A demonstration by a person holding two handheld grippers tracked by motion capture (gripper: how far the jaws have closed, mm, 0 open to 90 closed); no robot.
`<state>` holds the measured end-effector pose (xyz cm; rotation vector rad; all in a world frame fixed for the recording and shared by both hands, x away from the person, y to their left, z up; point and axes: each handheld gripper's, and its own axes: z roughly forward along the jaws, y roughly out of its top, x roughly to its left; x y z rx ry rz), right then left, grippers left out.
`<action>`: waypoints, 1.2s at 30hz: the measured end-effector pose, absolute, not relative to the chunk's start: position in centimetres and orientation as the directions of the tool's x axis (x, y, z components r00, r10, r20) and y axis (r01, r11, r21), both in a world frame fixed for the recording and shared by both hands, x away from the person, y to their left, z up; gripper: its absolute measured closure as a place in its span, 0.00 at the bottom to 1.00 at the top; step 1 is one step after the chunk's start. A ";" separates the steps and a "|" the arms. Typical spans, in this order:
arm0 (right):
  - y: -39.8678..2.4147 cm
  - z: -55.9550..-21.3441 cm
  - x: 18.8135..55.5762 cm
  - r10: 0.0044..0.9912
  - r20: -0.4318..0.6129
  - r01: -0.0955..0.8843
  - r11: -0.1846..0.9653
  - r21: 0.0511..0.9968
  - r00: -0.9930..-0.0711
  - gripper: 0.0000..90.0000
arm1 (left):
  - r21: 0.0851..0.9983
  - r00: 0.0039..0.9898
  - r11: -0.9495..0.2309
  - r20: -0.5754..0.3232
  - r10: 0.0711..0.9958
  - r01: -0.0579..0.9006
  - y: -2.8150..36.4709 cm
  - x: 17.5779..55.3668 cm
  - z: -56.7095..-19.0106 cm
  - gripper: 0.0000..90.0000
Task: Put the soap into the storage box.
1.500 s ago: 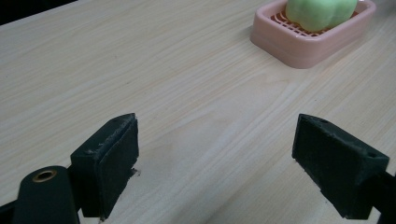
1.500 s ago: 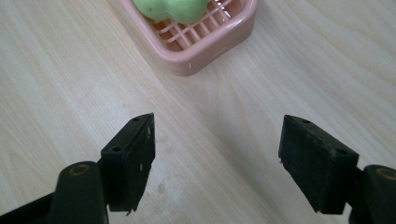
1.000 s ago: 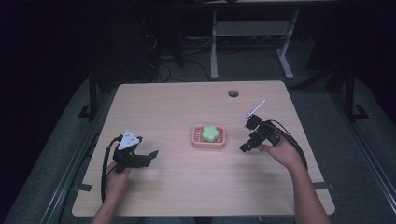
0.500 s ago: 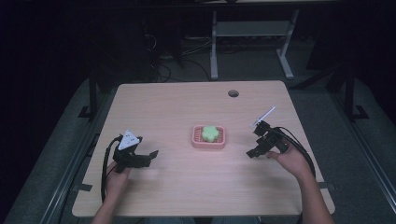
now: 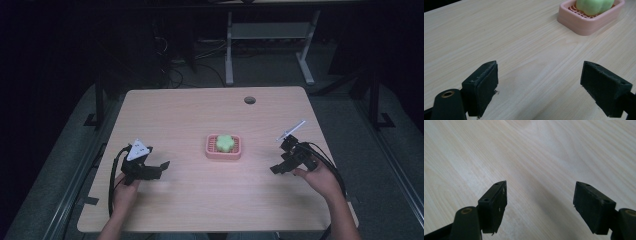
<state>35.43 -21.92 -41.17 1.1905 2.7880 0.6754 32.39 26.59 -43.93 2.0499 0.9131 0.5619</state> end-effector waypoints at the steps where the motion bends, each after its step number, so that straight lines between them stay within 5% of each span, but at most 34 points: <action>1: -22.1 -41.2 35.3 0.697 0.134 0.680 0.609 0.408 -0.704 0.30 | 0.815 0.640 -0.413 0.070 0.766 0.406 26.6 32.4 -44.0 0.16; 36: -25.9 -44.3 28.6 0.740 0.161 0.708 0.520 0.478 -0.653 0.30 | 0.810 0.642 -0.422 0.075 0.763 0.407 26.5 32.4 -44.1 0.16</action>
